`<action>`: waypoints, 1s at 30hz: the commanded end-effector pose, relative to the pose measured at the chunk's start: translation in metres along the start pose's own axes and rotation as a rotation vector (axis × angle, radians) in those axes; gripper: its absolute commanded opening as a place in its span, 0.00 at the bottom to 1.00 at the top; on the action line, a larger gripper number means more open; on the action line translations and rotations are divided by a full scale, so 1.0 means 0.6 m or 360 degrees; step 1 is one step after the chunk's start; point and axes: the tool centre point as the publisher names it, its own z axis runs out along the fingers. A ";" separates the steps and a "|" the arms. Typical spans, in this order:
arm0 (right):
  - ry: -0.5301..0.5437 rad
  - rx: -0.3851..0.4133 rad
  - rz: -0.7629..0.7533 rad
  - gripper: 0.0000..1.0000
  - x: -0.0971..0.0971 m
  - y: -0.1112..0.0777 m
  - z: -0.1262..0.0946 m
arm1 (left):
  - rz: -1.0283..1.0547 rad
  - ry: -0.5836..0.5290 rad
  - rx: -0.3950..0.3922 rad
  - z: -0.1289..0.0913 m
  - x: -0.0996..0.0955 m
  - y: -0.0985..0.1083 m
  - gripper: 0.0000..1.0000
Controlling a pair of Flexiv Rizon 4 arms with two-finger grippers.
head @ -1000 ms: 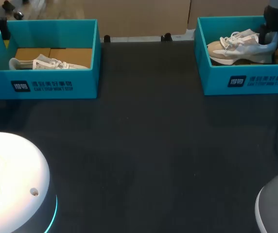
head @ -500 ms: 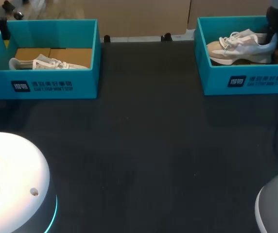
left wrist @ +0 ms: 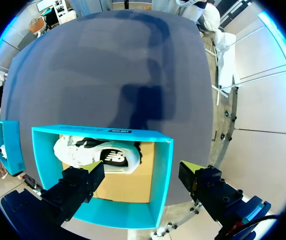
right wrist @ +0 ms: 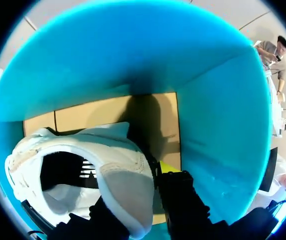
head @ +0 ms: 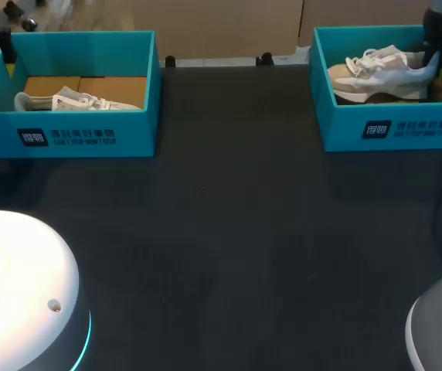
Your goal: Take the shoe out of the shoebox, open the shoe tongue, remove and reinsert the insole, then place the shoe into the shoebox
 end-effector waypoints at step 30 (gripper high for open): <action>-0.0103 -0.0280 0.0112 0.00 -0.040 -0.088 -0.292 | 0.0001 0.0003 -0.0005 0.000 0.000 -0.003 1.00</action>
